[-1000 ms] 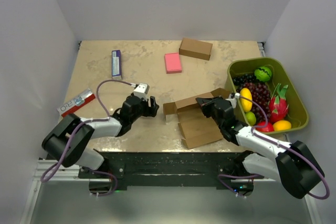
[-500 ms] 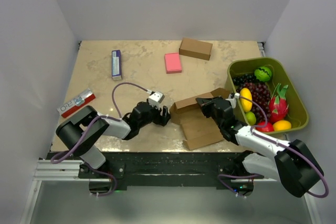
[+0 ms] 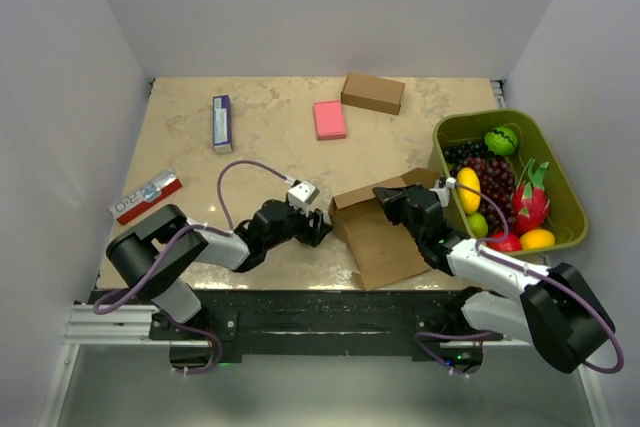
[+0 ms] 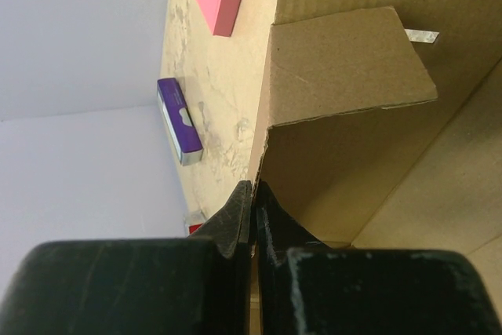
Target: Fold the paper box
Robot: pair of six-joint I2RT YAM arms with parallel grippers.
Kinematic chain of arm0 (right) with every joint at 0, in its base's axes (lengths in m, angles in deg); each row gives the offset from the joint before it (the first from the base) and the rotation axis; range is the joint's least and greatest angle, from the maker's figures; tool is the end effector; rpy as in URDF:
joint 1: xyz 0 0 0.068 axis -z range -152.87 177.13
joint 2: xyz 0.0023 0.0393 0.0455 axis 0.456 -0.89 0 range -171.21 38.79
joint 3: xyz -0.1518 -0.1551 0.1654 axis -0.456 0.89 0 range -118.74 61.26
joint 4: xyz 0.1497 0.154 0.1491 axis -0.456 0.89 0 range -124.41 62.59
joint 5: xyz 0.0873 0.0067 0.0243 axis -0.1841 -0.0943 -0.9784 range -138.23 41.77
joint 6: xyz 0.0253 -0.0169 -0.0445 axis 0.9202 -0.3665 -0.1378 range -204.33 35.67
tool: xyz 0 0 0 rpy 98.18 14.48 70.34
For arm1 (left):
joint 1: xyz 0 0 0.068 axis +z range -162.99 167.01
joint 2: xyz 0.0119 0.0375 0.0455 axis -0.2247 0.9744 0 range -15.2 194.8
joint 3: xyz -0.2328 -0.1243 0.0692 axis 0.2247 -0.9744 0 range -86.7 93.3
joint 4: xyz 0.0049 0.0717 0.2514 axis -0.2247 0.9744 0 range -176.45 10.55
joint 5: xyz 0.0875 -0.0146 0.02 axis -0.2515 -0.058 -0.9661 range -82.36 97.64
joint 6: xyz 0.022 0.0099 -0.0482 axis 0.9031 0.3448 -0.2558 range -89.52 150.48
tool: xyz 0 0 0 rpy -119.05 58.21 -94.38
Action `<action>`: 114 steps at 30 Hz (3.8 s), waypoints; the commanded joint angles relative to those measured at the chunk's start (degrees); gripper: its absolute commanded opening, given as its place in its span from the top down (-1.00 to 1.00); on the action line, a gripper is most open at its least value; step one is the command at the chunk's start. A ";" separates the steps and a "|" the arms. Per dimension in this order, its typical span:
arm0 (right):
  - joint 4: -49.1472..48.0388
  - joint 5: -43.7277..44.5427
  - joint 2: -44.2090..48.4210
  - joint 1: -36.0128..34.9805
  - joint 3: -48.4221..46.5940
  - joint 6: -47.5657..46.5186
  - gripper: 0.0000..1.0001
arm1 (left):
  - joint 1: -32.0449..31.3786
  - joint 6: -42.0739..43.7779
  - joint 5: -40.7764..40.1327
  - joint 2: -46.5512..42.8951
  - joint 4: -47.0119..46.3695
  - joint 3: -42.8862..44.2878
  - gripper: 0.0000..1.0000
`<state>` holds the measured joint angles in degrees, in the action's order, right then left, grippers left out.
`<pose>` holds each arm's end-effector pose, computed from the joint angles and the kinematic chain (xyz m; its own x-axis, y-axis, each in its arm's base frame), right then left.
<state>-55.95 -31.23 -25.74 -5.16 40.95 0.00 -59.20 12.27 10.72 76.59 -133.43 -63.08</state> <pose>0.1945 0.1106 0.1824 -0.3136 0.9276 -0.2032 0.2964 0.2989 0.9071 0.1904 -0.2015 0.1326 -0.4738 0.0433 -0.8796 0.6395 0.7036 -0.3099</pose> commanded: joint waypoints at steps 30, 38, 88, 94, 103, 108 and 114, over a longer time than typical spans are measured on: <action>-15.38 2.60 4.85 0.13 11.09 -13.93 1.00 | -1.68 2.57 7.74 0.49 -19.73 -4.72 -0.18; -15.02 2.34 5.03 0.13 11.00 -14.11 1.00 | -2.47 0.64 -0.86 2.17 -21.48 -3.93 -0.04; -14.23 2.26 4.50 -0.14 10.91 -12.35 1.00 | -12.93 -4.28 -20.11 13.59 -10.60 7.75 -0.02; -12.12 2.34 6.43 -0.23 10.82 -10.16 1.00 | -13.63 -3.67 -26.70 15.44 -4.36 11.01 0.09; -9.14 2.96 6.35 -1.02 10.12 -9.19 1.00 | -15.13 0.72 -36.10 14.56 -2.24 12.07 0.27; -6.50 4.45 6.44 -2.68 8.54 -9.10 1.00 | -15.31 2.92 -39.45 12.72 -3.99 10.75 0.57; -4.39 4.80 6.70 -3.30 7.57 -9.10 1.00 | -15.31 4.95 -41.39 9.99 -3.04 9.17 0.91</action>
<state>-65.15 -27.98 -19.18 -7.77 49.91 -8.28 -75.31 13.40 -23.32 89.20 -138.26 -52.94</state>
